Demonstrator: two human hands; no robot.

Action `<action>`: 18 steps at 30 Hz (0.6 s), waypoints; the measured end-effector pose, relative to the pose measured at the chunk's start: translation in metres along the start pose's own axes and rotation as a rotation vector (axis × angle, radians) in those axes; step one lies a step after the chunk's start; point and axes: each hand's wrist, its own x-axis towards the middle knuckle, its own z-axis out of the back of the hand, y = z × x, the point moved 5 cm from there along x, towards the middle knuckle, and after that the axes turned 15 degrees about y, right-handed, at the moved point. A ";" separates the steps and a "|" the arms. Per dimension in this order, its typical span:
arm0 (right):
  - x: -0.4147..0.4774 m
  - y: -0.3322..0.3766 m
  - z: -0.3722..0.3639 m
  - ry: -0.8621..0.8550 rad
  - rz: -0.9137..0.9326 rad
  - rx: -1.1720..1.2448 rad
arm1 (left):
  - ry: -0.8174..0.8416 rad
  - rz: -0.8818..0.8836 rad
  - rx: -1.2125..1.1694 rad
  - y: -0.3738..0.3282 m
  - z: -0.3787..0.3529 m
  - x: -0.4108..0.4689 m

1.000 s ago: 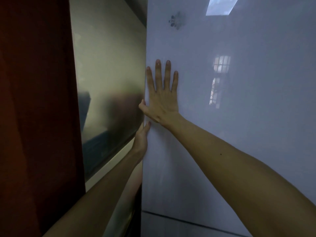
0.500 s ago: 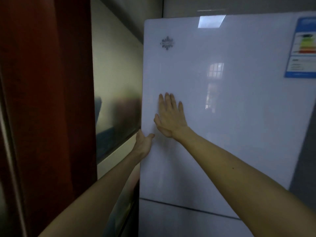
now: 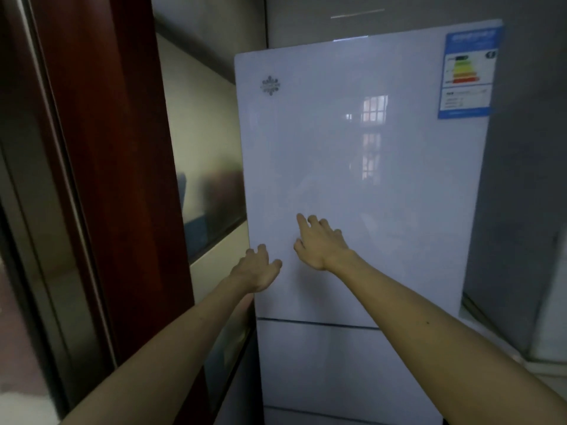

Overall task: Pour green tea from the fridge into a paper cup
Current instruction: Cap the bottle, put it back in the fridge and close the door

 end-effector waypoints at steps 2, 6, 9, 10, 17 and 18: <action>-0.013 0.000 0.004 0.007 -0.009 -0.025 | -0.015 -0.001 0.082 -0.007 0.000 -0.013; -0.039 0.007 0.008 0.016 -0.046 -0.053 | -0.055 -0.017 0.188 -0.015 0.001 -0.034; -0.059 0.015 0.003 0.040 -0.079 -0.079 | -0.058 -0.025 0.209 -0.009 -0.003 -0.048; -0.066 0.017 0.000 0.052 -0.094 -0.086 | -0.052 -0.032 0.214 -0.007 -0.006 -0.053; -0.119 0.044 -0.011 0.110 -0.193 -0.083 | 0.001 -0.081 0.209 0.018 -0.024 -0.102; -0.127 0.049 -0.012 0.110 -0.201 -0.077 | 0.006 -0.086 0.212 0.022 -0.026 -0.110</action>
